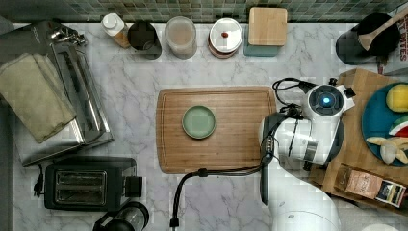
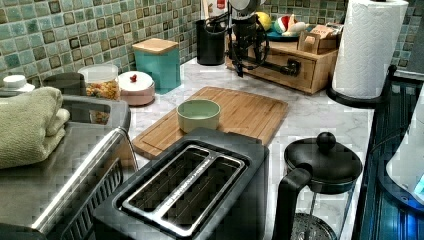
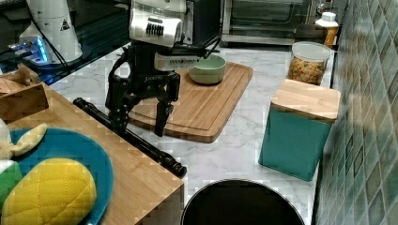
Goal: Open the drawer.
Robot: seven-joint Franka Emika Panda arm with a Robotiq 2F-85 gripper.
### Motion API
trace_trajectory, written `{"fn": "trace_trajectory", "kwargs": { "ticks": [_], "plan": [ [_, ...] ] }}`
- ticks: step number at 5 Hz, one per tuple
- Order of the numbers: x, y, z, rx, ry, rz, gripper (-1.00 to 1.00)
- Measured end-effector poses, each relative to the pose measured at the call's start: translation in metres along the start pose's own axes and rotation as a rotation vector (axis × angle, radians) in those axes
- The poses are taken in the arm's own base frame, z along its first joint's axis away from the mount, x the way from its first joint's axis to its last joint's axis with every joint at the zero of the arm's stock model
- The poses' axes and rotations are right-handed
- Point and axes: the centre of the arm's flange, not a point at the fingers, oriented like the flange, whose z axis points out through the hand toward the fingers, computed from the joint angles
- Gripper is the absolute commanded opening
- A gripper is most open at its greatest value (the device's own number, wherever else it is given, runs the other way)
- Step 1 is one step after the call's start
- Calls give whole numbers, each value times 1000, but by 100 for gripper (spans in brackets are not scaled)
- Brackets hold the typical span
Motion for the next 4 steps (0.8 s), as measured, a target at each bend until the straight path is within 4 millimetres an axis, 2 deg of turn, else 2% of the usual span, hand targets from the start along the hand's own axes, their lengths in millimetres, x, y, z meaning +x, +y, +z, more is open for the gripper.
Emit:
{"fn": "trace_trajectory", "kwargs": {
  "ticks": [3,4],
  "plan": [
    [0,7,27,35,-42,63,100],
    [-3,8,33,38,-109,93,100]
  ]
}}
